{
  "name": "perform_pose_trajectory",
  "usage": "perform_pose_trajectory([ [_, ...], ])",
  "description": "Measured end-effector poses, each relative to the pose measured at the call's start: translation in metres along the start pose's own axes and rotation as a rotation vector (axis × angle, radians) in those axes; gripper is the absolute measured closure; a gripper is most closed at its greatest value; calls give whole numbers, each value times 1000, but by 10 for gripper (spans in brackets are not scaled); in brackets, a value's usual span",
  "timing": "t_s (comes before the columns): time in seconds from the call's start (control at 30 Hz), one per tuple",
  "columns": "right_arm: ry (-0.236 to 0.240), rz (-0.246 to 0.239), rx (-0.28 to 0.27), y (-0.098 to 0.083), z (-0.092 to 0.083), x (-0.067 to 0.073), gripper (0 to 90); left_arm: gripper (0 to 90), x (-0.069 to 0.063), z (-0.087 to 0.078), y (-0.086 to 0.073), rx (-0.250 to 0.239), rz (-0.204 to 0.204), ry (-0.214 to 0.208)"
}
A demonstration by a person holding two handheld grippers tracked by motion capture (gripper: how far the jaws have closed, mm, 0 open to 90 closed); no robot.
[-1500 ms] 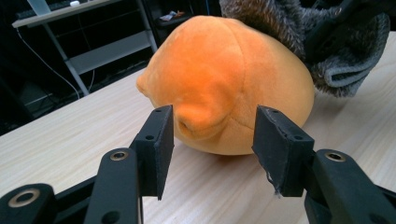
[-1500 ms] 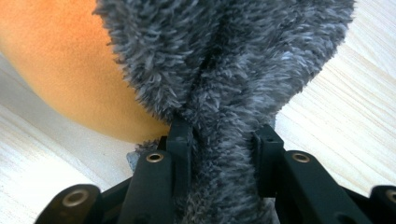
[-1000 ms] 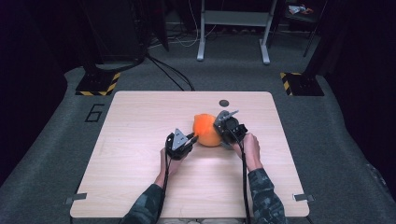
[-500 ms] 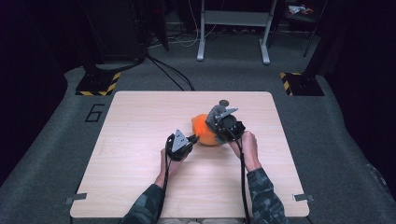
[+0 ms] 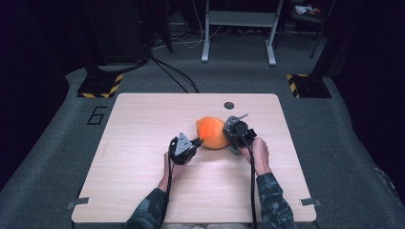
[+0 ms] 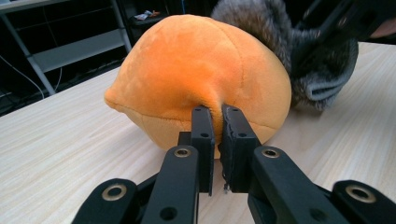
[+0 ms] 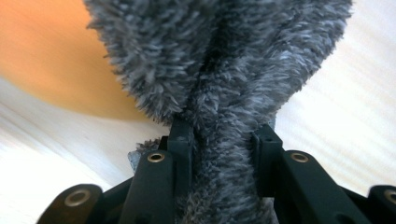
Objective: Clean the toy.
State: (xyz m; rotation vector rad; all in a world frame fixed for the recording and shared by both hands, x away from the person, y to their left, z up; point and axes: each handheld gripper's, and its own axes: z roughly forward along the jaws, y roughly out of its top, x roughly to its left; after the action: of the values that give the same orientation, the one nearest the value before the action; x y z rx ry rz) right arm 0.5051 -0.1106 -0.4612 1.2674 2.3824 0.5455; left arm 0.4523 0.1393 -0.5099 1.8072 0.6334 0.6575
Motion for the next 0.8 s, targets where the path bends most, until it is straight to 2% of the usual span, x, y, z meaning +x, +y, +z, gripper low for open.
perform_pose_trajectory([
  [0.1, -1, 18, 11, -3, 1, -4, 672, 843, 1, -1, 0, 2, 0, -2],
  [0.2, -10, 13, -22, 1, -11, -3, 672, 843, 1, -1, 0, 4, -4, 0],
  [0.27, -21, -14, -63, 6, -22, 1, 672, 843, 1, -1, 0, 2, 0, -4],
  [0.3, -7, -13, -80, 9, -27, 5, 672, 843, 1, -1, 0, 4, 2, -6],
  [0.37, -10, -60, -125, 16, -36, 12, 672, 843, 1, -1, 0, 1, -1, -4],
  [0.43, 10, -82, -133, 22, -43, 23, 672, 842, 1, -1, 0, 0, -1, -7],
  [0.47, 11, -106, -144, 25, -42, 26, 672, 843, 1, -1, 0, 1, -1, -9],
  [0.57, -3, -132, -126, 29, -36, 33, 673, 842, 1, -1, -1, 6, -7, -10],
  [0.67, 19, -88, -104, 25, -32, 29, 673, 842, 0, -1, -1, 7, -3, -12],
  [0.7, 16, -95, -117, 23, -29, 25, 673, 842, 0, -1, -1, 11, 1, -13],
  [0.8, 3, -65, -86, 14, -20, 17, 673, 842, 0, -1, -1, 9, -5, -12],
])
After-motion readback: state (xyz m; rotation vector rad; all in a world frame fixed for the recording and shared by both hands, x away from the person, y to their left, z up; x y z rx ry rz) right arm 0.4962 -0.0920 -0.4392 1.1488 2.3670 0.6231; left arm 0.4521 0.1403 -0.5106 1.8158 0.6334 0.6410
